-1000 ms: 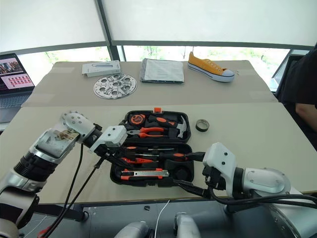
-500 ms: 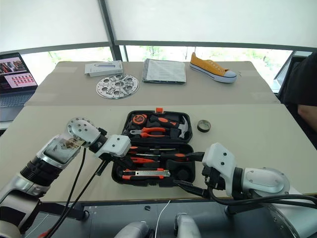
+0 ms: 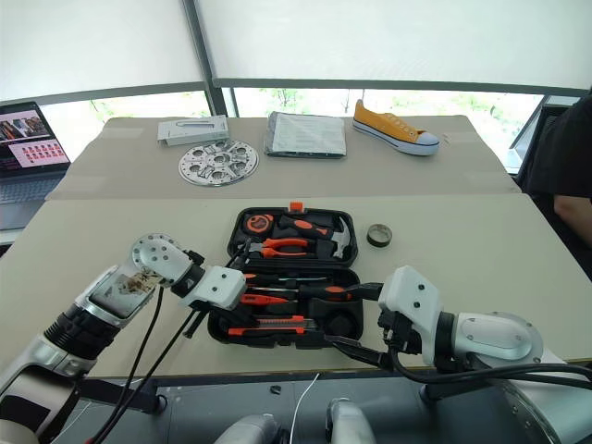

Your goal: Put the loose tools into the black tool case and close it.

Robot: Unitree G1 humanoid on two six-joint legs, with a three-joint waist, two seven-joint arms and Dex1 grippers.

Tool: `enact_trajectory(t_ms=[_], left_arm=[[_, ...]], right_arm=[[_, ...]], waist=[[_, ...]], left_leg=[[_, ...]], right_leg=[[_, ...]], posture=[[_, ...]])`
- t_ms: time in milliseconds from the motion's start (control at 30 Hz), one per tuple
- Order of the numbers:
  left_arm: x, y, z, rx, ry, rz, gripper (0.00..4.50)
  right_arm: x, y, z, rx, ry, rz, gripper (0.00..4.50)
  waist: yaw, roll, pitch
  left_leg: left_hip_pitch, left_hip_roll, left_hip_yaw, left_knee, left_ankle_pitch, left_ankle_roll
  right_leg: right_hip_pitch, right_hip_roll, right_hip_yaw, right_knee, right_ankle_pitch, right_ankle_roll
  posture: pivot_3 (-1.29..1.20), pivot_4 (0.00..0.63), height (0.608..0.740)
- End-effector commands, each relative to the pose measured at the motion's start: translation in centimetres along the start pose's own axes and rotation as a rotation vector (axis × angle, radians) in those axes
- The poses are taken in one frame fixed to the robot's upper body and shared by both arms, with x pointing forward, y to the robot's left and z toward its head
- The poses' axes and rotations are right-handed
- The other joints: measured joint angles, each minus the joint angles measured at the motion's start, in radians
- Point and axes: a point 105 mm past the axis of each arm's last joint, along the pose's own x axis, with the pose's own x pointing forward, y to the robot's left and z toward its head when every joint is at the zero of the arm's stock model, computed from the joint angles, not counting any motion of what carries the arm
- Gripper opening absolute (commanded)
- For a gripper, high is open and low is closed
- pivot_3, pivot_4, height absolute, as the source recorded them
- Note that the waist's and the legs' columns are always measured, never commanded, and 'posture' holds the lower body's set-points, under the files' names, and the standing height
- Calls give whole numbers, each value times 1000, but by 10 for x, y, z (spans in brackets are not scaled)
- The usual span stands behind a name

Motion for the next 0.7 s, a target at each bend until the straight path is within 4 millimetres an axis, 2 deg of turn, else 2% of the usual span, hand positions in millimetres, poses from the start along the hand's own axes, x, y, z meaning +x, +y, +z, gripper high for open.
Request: enact_trajectory(t_ms=[33, 100, 200, 233, 300, 333, 467, 533, 633, 700], left_arm=[[-1, 1, -5, -55, -1, -10, 28], [-10, 6, 5, -53, -58, 10, 28], [-39, 17, 22, -111, -205, 85, 28], [-49, 19, 27, -137, -255, 108, 421], [-71, 22, 34, -183, -345, 168, 743], [-83, 23, 37, -207, -386, 206, 1176], [-109, 29, 46, -226, -490, 340, 2499], [-116, 30, 51, -225, -526, 390, 3177], [-114, 29, 58, -221, -559, 399, 4328], [-110, 27, 62, -217, -565, 383, 4422]], right_arm=[[-1, 1, 10, -35, -40, 0, 4500], [-2, 0, 9, -35, -35, -3, 4500], [-10, -11, 6, -29, -19, -53, 4500], [-15, -17, 6, -17, -16, -78, 4500], [-29, -26, 3, 4, 5, -113, 4500], [-38, -30, 1, 6, 24, -122, 4500], [-64, -48, -5, 20, 71, -163, 4500], [-74, -66, -10, 23, 98, -193, 4500], [-75, -90, -17, 2, 131, -209, 4500], [-71, -105, -19, -20, 139, -211, 4500]], waist=[[1, 0, 0], [0, 0, 0], [-2, -2, 1], [-3, -2, 2], [-2, -3, 2], [-2, -3, 2], [-3, -2, 2], [-3, -3, 2], [-5, -3, 2], [-6, -2, 2]], left_leg=[[0, 0, 0, 0, 0, 0], [0, 0, 0, 0, 0, 0], [-1, 0, 0, 0, 0, 0], [-2, 0, 0, 0, 0, 0], [-3, 0, 0, 1, 0, 0], [-3, 0, 0, 1, 0, 0], [-2, 0, 0, 1, -1, 1], [-2, 0, 0, 1, -1, 1], [-2, 0, 1, 2, -1, 1], [-1, 0, 1, 2, -1, 1]], right_leg=[[0, 0, 0, 0, 0, 0], [0, 0, 0, 0, 0, 0], [-2, 0, 0, 1, 0, 0], [-2, 0, 0, 1, 0, 0], [-3, 1, -1, 1, 0, 0], [-3, 0, -1, 1, 0, 0], [-3, 0, -1, 1, 0, 0], [-2, 0, -1, 0, 0, 0], [-1, 0, 0, 0, 0, 0], [-1, 0, 0, 1, 0, 0]], posture=[[0, 150, 740], [0, 150, 740], [0, 150, 740], [0, 150, 740], [0, 150, 740], [0, 150, 740], [0, 150, 740], [0, 150, 740], [0, 150, 740], [0, 150, 740]])
